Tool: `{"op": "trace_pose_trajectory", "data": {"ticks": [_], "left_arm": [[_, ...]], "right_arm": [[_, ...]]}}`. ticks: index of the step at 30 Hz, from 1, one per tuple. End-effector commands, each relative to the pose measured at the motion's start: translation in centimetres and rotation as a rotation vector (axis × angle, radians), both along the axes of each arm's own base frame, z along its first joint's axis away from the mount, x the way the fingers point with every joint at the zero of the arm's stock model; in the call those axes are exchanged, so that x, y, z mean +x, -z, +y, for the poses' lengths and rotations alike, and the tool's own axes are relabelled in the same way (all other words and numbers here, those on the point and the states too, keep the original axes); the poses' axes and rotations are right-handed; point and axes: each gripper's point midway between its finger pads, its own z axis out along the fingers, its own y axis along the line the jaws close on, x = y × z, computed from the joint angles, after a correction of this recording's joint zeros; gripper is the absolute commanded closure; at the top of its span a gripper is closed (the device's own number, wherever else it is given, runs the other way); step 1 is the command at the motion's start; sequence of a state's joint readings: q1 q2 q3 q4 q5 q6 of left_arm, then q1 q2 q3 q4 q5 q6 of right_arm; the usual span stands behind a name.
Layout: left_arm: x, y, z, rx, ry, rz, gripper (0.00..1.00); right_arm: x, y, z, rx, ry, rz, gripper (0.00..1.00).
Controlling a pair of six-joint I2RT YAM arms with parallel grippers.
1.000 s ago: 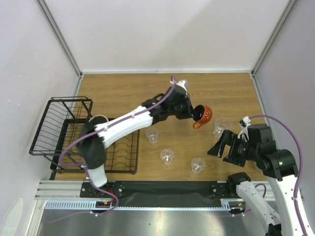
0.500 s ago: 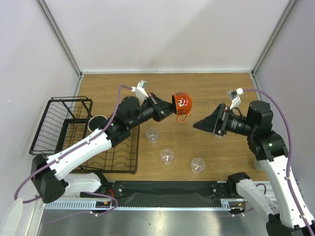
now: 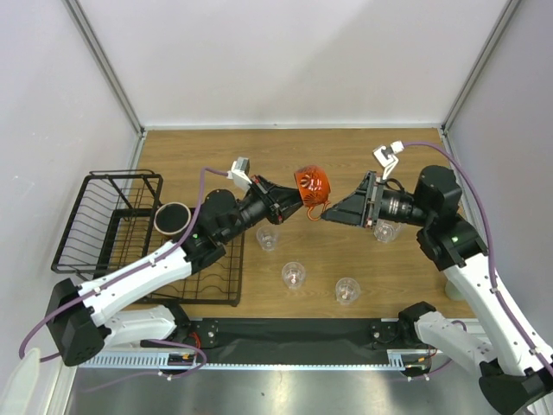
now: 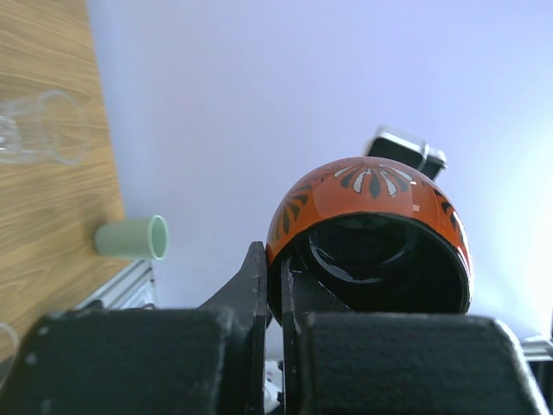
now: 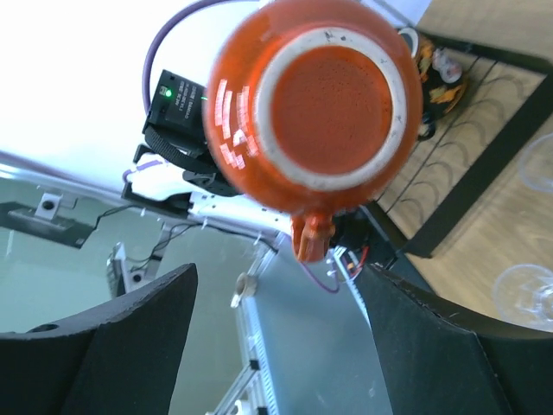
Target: Load the cups into the dish rack
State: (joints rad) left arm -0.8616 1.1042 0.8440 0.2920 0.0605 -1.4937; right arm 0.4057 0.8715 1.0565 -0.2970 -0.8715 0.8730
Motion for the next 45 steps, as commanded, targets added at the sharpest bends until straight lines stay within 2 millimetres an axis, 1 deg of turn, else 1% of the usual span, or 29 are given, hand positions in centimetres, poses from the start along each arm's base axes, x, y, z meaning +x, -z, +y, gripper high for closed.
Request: {"op": "trace_pose_trajectory", "data": {"ticks": [1,2,10,11,12,13,15,19,20,22,23,25,26,28,30,32,33,34,35,36,37,38,39,42,43,44,45], "left_arm": [[-0.6,-6.3,0.2,-0.184,0.013,-0.087,1.00],[-0.6,-6.2,0.1,-0.186,0.015,-0.080,1.00],[-1.1,-5.5,-1.0,-0.196,0.044,-0.050,1.00],[-1.2,-5.7,-1.1,-0.200,0.049,-0.053,1.00],[-1.2,-5.4,-1.4,-0.193,0.057,-0.046,1.00],[-1.2,-5.5,-1.4,-0.195,0.060,-0.046,1.00],[-1.4,-5.6,-1.6,-0.192,0.069,-0.048,1.00],[-1.3,-4.8,-2.1,-0.181,0.081,-0.033,1.00],[-1.4,-4.7,-2.2,-0.182,0.089,-0.031,1.00],[-1.4,-4.5,-2.5,-0.180,0.097,-0.024,1.00],[-1.4,-4.7,-2.5,-0.180,0.103,-0.027,1.00],[-1.4,-4.5,-2.8,-0.174,0.110,-0.026,1.00],[-1.5,-4.3,-3.1,-0.169,0.125,-0.019,1.00],[-1.6,-3.8,-3.2,-0.164,0.138,-0.003,1.00],[-1.7,-3.3,-3.2,-0.149,0.140,0.006,1.00],[-1.6,-1.8,-3.0,-0.097,0.122,0.029,1.00],[-1.5,-1.9,-2.4,-0.086,0.103,0.025,1.00],[-1.5,-1.4,-2.1,-0.053,0.094,0.017,0.97],[-1.3,-0.2,-1.8,-0.009,0.081,0.038,0.95],[-1.3,-0.1,-1.3,0.011,0.071,0.029,0.92],[-1.3,0.7,-1.0,0.039,0.066,0.049,0.79],[-1.2,1.2,-0.8,0.049,0.058,0.056,0.73],[-1.0,1.3,-0.5,0.045,0.051,0.063,0.72],[-0.9,1.4,0.0,0.041,0.044,0.054,0.60],[-1.0,1.9,0.1,0.070,0.044,0.066,0.46],[-1.0,1.5,0.2,0.083,0.043,0.059,0.39],[-1.0,1.9,0.2,0.114,0.041,0.055,0.33]], "right_arm": [[0.0,-1.5,0.9,0.040,-0.011,-0.029,0.18],[0.3,-1.2,1.1,0.034,0.000,-0.014,0.19],[0.3,0.0,2.3,0.015,-0.006,0.043,0.22],[0.3,0.0,2.4,0.018,-0.007,0.039,0.24],[0.4,-0.3,2.3,0.023,0.004,0.025,0.25],[0.3,-0.2,2.4,0.022,0.009,0.024,0.26],[0.6,-0.2,2.3,0.018,0.027,0.018,0.32],[1.0,0.2,2.1,0.003,0.050,0.012,0.45],[1.2,0.4,2.1,-0.004,0.061,0.017,0.53],[1.5,0.9,2.0,-0.018,0.082,0.030,0.62],[1.8,1.2,1.9,-0.025,0.100,0.038,0.69],[1.9,1.7,2.0,-0.035,0.105,0.052,0.77],[2.2,1.9,1.9,-0.041,0.115,0.058,0.86],[2.3,2.4,1.9,-0.059,0.120,0.073,1.00],[2.2,2.5,2.0,-0.061,0.113,0.073,1.00],[2.2,2.7,1.9,-0.064,0.117,0.070,1.00],[2.3,2.6,1.8,-0.065,0.125,0.068,1.00],[2.3,2.6,1.8,-0.066,0.127,0.064,1.00],[2.3,2.6,1.8,-0.068,0.126,0.061,1.00],[2.3,2.9,1.8,-0.074,0.122,0.070,1.00],[2.2,2.9,1.9,-0.073,0.112,0.072,1.00],[2.2,3.0,2.1,-0.072,0.102,0.075,1.00],[2.2,2.8,2.3,-0.062,0.093,0.076,1.00],[2.4,3.1,2.5,-0.067,0.086,0.080,1.00],[2.6,3.1,2.4,-0.069,0.096,0.077,1.00],[2.6,3.0,2.4,-0.069,0.101,0.073,1.00],[2.7,3.2,2.4,-0.074,0.105,0.075,1.00]]}}
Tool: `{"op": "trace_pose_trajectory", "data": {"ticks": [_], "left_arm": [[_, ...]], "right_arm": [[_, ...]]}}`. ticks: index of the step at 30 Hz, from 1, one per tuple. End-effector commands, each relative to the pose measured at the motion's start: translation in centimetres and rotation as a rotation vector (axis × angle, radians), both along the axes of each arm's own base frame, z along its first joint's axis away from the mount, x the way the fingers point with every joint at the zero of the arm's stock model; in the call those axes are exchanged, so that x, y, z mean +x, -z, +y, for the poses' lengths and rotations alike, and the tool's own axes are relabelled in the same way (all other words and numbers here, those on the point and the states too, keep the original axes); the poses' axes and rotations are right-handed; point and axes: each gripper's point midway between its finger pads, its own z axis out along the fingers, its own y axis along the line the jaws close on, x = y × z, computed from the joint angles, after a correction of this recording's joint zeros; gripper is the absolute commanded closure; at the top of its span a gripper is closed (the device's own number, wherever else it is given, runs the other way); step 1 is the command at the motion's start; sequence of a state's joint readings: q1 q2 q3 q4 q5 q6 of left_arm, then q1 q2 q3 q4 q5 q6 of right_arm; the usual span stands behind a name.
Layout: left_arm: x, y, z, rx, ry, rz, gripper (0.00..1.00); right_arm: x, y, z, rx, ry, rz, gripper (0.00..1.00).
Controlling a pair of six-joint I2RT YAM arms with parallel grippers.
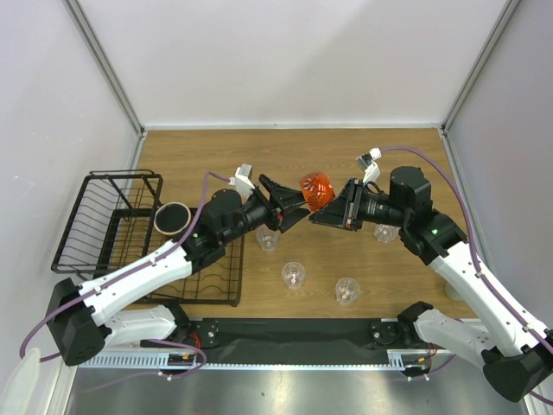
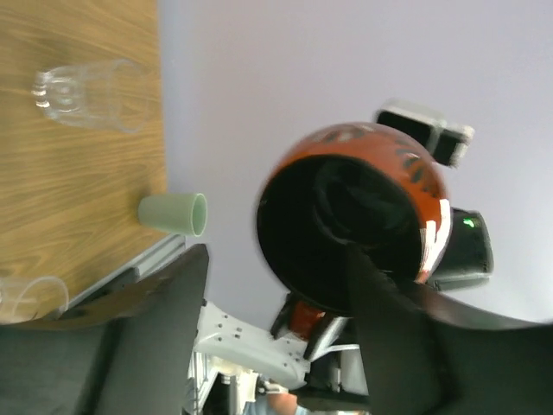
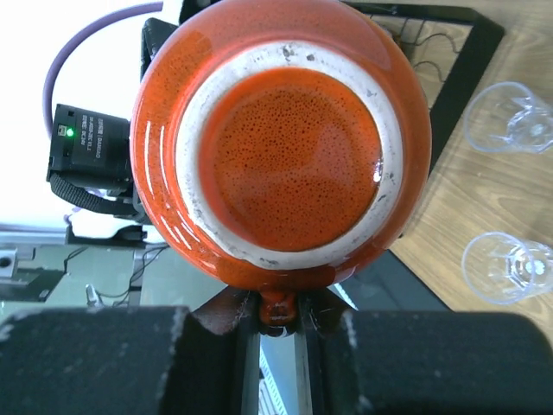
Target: Load the cups into the dish rack
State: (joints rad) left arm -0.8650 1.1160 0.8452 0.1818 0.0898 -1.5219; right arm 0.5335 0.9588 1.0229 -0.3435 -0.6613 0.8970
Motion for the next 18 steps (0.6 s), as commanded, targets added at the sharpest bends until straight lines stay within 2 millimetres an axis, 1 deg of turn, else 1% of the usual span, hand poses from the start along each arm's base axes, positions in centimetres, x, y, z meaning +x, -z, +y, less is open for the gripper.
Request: {"op": "trace_pose_trajectory", "data": {"ticks": [1,3,7,8,9,10,12,13,14,15,16,17,18], "left_arm": [[-0.6,-0.2,0.9,0.080,0.012,-0.027,0.28],[-0.7,0.2,1.2,0.102,0.014,-0.032,0.28],[-1.5,1.4,2.6,0.118,0.000,-0.032,0.35],[-1.7,1.3,3.6,0.124,-0.020,-0.040,0.37],[-1.8,1.5,4.0,0.146,-0.027,-0.060,0.39],[-2.0,2.2,4.7,0.187,-0.036,-0.053,0.43],[-2.1,1.0,6.4,0.239,-0.075,-0.129,0.46],[-2.7,2.0,7.2,0.311,-0.063,-0.119,0.46],[-2.3,0.4,8.1,0.333,-0.102,-0.159,0.46],[-2.4,1.1,9.4,0.441,-0.111,-0.199,0.45],[-2.6,0.9,10.1,0.487,-0.113,-0.221,0.44],[-2.7,-0.8,10.9,0.506,-0.130,-0.254,0.43],[-2.8,-0.8,11.9,0.564,-0.136,-0.279,0.43]], "right_arm": [[0.6,-1.6,-0.2,0.019,0.022,-0.091,1.00],[0.7,-1.4,-0.3,0.002,0.032,-0.085,1.00],[0.9,-0.9,-0.6,-0.037,0.042,-0.097,1.00],[1.0,-0.3,-0.7,-0.061,0.048,-0.083,1.00],[1.1,0.0,-0.7,-0.073,0.050,-0.081,1.00],[1.2,-0.1,-0.7,-0.082,0.050,-0.086,1.00],[1.8,0.7,-0.8,-0.124,0.067,-0.089,1.00],[2.0,0.6,-0.7,-0.135,0.075,-0.097,1.00],[2.1,0.9,-0.8,-0.157,0.080,-0.100,1.00],[2.7,1.7,-0.5,-0.196,0.100,-0.092,1.00],[2.9,2.0,-0.3,-0.216,0.105,-0.091,1.00],[3.0,1.6,0.1,-0.222,0.102,-0.102,1.00],[3.1,1.7,0.5,-0.234,0.100,-0.110,1.00]]}}
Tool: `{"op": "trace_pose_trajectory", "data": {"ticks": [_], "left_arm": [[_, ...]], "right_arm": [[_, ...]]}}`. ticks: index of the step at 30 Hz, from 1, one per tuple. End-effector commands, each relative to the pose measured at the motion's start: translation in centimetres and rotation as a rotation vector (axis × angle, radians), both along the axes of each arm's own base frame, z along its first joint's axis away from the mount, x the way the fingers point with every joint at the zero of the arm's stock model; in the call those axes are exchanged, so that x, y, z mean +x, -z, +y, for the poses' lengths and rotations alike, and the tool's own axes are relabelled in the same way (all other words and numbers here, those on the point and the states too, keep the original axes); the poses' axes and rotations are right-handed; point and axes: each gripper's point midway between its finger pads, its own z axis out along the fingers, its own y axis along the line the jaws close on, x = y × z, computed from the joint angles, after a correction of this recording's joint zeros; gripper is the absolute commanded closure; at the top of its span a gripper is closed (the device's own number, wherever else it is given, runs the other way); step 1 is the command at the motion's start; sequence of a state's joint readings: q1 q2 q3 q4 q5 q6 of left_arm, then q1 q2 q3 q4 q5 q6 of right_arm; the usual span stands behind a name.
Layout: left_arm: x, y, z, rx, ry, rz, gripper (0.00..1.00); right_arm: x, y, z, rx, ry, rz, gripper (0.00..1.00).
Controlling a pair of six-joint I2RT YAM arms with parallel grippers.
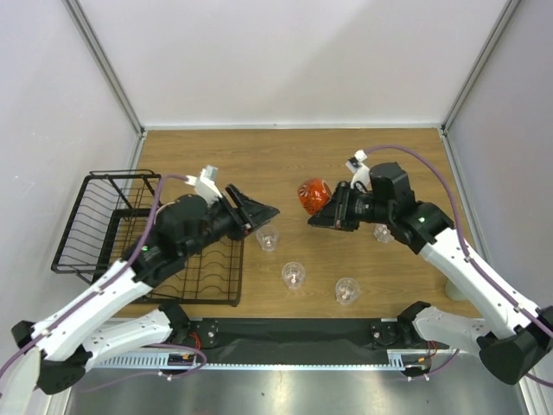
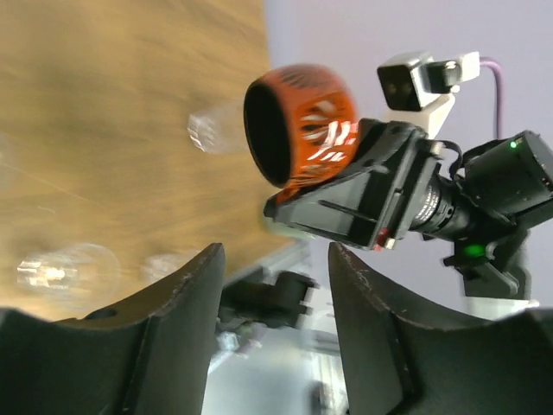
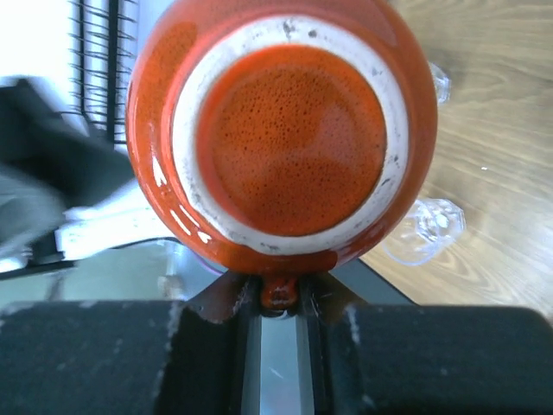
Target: Load the cups into the dish rack
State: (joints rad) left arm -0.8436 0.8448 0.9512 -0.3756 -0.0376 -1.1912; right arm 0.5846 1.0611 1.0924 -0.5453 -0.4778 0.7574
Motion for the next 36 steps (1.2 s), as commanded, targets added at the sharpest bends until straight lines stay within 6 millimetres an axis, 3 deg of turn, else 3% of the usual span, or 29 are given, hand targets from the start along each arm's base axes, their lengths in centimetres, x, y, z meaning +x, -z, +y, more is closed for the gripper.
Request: {"op": "trace_pose_trajectory", "data": {"ticks": [1,3,4,6,10,11,13,14,16,17,19,21,23,24,27,28,30,31,33,35,36], "left_arm": [[-0.4,-1.7,5.5,0.255,-0.078,-0.134,0.43],[-1.0,-2.2,7.4,0.304,-0.099,-0.170,0.43],[-1.4,-3.4,8.9,0.291,-0.143,-0.209,0.43],[-1.9,-5.0,10.6,0.279,-0.184,-0.253,0.43],[-2.9,-6.4,14.3,0.264,-0.290,-0.285,0.47],[-3.1,-6.7,15.1,0.256,-0.311,-0.302,0.46],[-3.3,-6.8,15.7,0.268,-0.318,-0.319,0.41],[-3.4,-7.0,16.2,0.274,-0.334,-0.325,0.40],[-3.7,-6.6,16.9,0.294,-0.348,-0.295,0.38],[-4.0,-7.5,17.3,0.274,-0.357,-0.294,0.37],[-4.8,-7.3,17.2,0.271,-0.319,-0.285,0.36],[-5.6,-7.2,17.1,0.241,-0.289,-0.279,0.29],[-6.0,-6.7,17.0,0.225,-0.274,-0.282,0.23],[-6.5,-7.3,16.9,0.194,-0.255,-0.312,0.20],[-7.0,-8.4,17.4,0.173,-0.248,-0.354,0.18],[-7.4,-9.2,17.5,0.168,-0.235,-0.376,0.17],[-7.6,-9.0,18.0,0.215,-0.227,-0.382,0.17],[-7.9,-9.5,18.4,0.219,-0.231,-0.392,0.17],[-8.2,-9.7,18.8,0.229,-0.225,-0.411,0.17],[-8.9,-10.0,19.3,0.219,-0.212,-0.436,0.18],[-9.2,-10.0,19.4,0.219,-0.208,-0.441,0.18]], "right_arm": [[1.3,-2.5,1.8,-0.035,0.004,-0.150,1.00],[1.7,-2.7,2.9,-0.059,0.000,-0.178,1.00],[2.1,-1.6,4.0,-0.093,-0.008,-0.159,1.00],[2.3,-1.5,5.8,-0.123,-0.001,-0.187,1.00],[3.0,0.6,9.4,-0.160,0.022,-0.200,1.00],[3.1,1.9,11.0,-0.181,0.022,-0.206,1.00],[3.4,2.4,12.9,-0.194,0.019,-0.225,1.00],[3.8,3.9,14.1,-0.227,0.017,-0.222,1.00],[3.7,3.1,16.5,-0.236,0.019,-0.263,1.00],[4.0,4.6,17.7,-0.278,0.006,-0.263,1.00],[3.4,3.5,19.9,-0.265,-0.012,-0.314,1.00],[3.2,5.4,21.5,-0.329,-0.017,-0.342,1.00],[3.4,5.8,22.3,-0.364,0.001,-0.328,1.00],[3.5,7.4,23.0,-0.388,-0.003,-0.313,1.00],[3.1,8.3,24.5,-0.394,0.003,-0.314,1.00],[2.7,9.9,25.2,-0.427,-0.011,-0.316,1.00],[2.9,9.8,26.5,-0.446,-0.006,-0.350,1.00],[2.8,12.1,26.6,-0.512,-0.016,-0.336,1.00],[2.9,12.0,27.6,-0.519,-0.009,-0.346,1.00],[2.7,14.3,27.7,-0.581,-0.010,-0.333,1.00],[3.3,13.7,27.9,-0.589,0.025,-0.355,1.00]]}}
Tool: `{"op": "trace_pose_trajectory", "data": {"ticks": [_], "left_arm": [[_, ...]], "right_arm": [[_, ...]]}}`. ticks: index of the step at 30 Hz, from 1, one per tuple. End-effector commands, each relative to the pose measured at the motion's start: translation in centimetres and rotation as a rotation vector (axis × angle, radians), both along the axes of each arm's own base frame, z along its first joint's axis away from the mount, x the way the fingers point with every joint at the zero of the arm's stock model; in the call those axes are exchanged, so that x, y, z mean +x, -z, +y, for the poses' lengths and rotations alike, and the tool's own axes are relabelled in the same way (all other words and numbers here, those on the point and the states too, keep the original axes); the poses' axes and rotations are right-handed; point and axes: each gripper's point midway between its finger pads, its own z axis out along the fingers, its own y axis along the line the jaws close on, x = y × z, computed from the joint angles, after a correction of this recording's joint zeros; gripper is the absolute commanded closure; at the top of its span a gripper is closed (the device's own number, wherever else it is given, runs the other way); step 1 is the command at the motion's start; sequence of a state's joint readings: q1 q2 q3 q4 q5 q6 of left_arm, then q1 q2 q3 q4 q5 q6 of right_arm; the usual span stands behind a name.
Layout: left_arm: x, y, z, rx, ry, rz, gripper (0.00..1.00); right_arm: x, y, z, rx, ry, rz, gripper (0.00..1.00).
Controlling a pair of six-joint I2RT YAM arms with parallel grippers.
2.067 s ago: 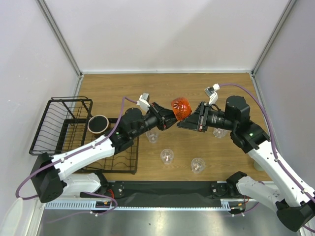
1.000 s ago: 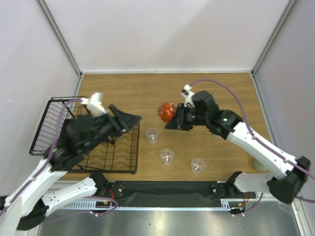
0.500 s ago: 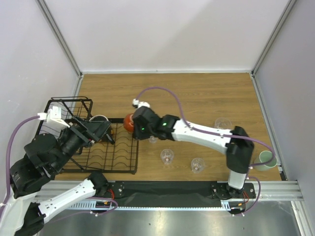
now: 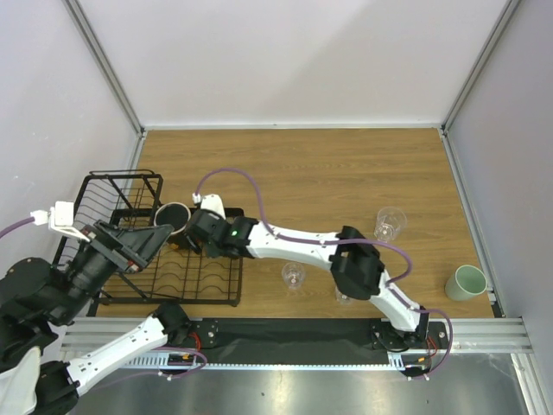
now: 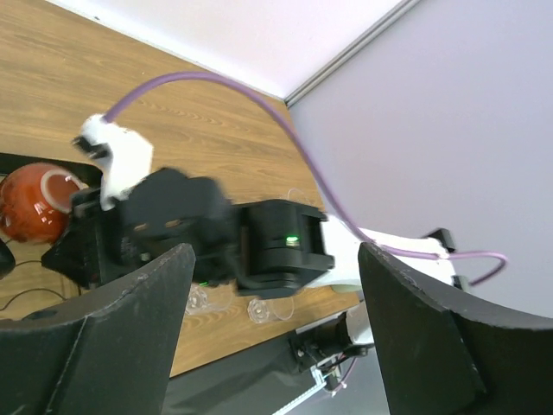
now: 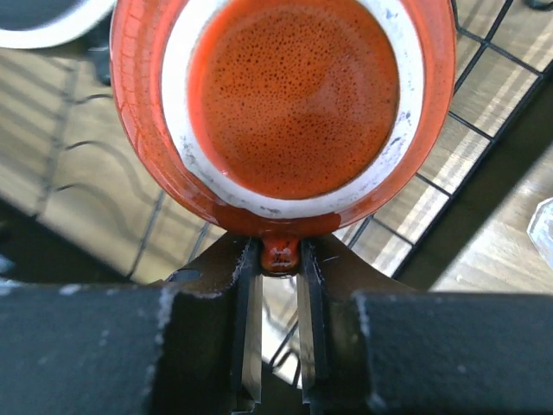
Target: Load the cups into the dish rack
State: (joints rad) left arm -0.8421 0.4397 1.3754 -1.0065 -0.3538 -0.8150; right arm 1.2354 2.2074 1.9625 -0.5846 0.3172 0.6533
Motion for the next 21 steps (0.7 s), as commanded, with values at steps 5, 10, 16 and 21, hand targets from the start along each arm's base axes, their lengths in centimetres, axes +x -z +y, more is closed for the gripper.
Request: {"op": "trace_pose_trajectory", "data": {"ticks": [5,10,16,21], "left_arm": [[-2.1,-1.1,2.1,0.061,0.028,-0.072,0.18],[-2.1,-1.5,2.7,0.093,0.014,-0.082,0.16],[-1.9,-1.3,2.3,0.123,0.028,-0.084,0.14],[-1.8,-1.1,2.4,0.135,0.019,-0.077,0.12]], "right_arm": [[1.5,-1.2,0.1,-0.041,0.111,-0.129,1.00],[1.7,0.0,-0.1,-0.060,0.093,-0.107,1.00],[3.1,1.2,-0.4,-0.090,0.103,-0.138,1.00],[4.4,2.4,-0.5,-0.104,0.100,-0.109,1.00]]}}
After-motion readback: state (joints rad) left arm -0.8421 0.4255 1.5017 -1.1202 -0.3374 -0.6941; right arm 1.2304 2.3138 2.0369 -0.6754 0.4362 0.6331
